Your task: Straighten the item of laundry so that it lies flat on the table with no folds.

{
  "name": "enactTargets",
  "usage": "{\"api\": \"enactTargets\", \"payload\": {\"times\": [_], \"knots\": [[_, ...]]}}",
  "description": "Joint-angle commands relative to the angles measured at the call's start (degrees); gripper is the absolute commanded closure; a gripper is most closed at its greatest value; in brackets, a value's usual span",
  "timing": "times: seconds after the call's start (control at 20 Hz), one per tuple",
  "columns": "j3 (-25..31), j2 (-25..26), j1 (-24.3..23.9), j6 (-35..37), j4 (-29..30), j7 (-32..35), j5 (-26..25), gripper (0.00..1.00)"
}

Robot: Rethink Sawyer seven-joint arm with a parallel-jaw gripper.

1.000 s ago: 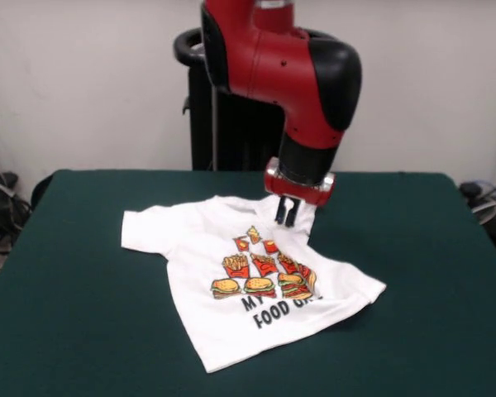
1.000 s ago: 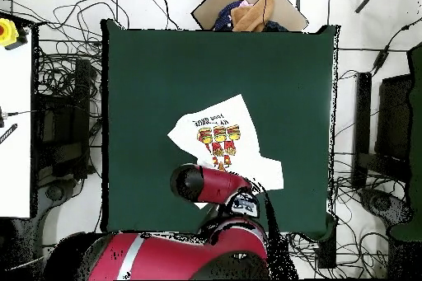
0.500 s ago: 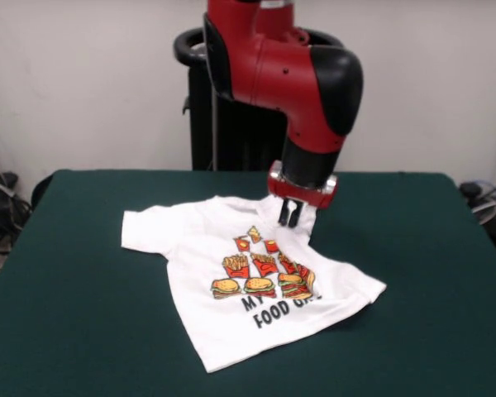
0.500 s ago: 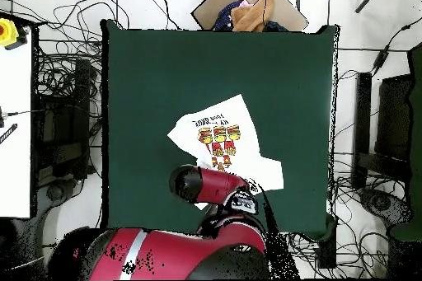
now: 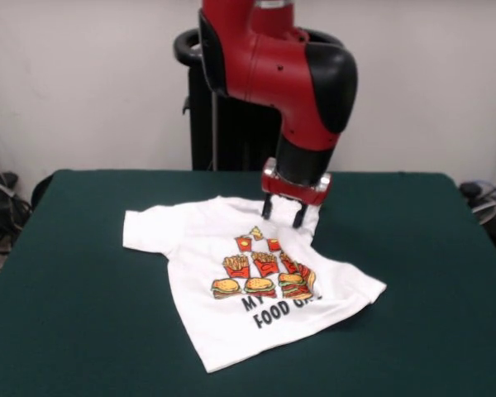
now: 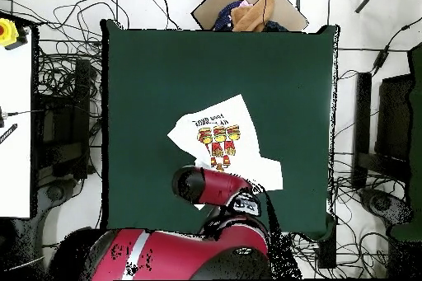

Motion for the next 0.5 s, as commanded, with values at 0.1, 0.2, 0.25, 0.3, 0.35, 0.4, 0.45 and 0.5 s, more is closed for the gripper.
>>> {"api": "enactTargets", "payload": {"times": [0.1, 0.2, 0.25, 0.3, 0.35, 0.4, 0.45, 0.5], "knots": [[6.2, 5.2, 1.6, -3.2, -0.6, 9.1, 0.6, 0.0], [6.1, 5.1, 1.8, -3.0, -0.6, 9.2, 0.7, 0.0], [6.0, 5.1, 1.8, -3.0, -0.6, 9.3, 0.7, 0.0], [6.1, 5.0, 1.8, -3.1, -0.5, 9.4, 0.8, 0.0], [6.1, 5.0, 1.8, -3.2, -0.5, 9.4, 0.8, 0.0], [6.3, 5.0, 1.7, -3.4, -0.3, 9.5, 0.8, 0.0], [6.4, 5.1, 1.6, -3.5, -0.3, 9.5, 0.8, 0.0], [6.4, 5.1, 1.6, -3.6, -0.3, 9.5, 0.8, 0.0]]}}
